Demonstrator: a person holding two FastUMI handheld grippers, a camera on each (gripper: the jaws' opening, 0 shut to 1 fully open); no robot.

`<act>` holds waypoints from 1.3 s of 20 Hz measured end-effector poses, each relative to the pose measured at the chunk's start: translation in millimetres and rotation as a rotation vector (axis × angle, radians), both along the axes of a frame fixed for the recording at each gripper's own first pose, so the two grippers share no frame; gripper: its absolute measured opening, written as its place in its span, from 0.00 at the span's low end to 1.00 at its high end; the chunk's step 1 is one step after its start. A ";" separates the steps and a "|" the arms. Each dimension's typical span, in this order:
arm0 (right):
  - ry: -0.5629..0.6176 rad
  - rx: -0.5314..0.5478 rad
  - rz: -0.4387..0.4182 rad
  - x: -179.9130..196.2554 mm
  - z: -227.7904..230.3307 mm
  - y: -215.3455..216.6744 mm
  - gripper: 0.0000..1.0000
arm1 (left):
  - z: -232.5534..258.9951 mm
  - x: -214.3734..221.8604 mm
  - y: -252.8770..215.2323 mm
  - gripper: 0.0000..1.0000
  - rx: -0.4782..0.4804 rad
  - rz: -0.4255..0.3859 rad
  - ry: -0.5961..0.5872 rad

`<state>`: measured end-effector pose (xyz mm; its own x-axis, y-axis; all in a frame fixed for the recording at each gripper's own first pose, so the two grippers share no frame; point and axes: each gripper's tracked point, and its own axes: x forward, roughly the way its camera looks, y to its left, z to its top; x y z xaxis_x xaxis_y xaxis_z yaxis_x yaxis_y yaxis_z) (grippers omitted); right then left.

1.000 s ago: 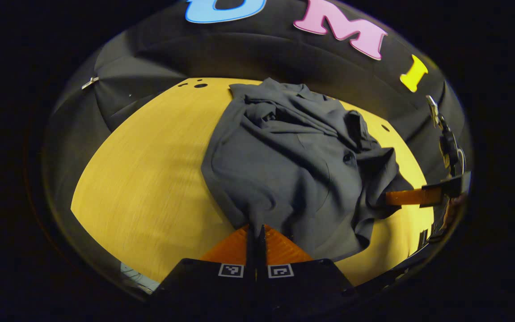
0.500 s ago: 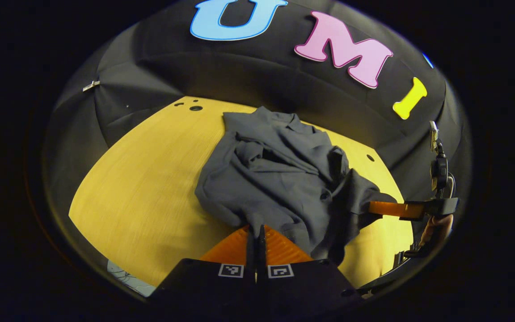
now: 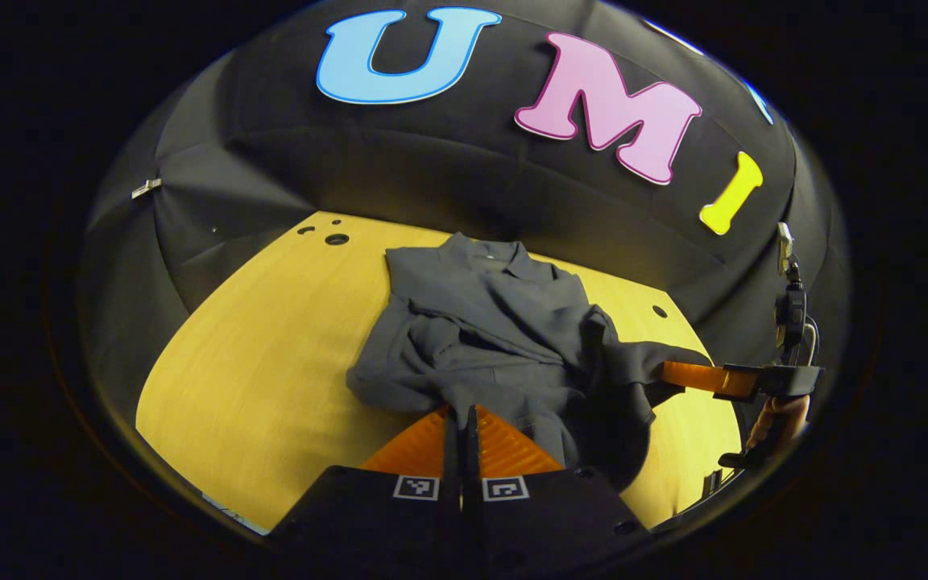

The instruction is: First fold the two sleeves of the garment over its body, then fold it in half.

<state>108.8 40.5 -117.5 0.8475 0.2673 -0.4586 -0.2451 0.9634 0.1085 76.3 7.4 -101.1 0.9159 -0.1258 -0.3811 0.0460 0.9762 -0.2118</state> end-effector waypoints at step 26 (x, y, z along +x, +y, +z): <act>-0.171 -0.002 -0.126 259.5 60.1 2.0 0.05 | 47.0 295.5 68.2 0.05 -0.045 0.064 -0.107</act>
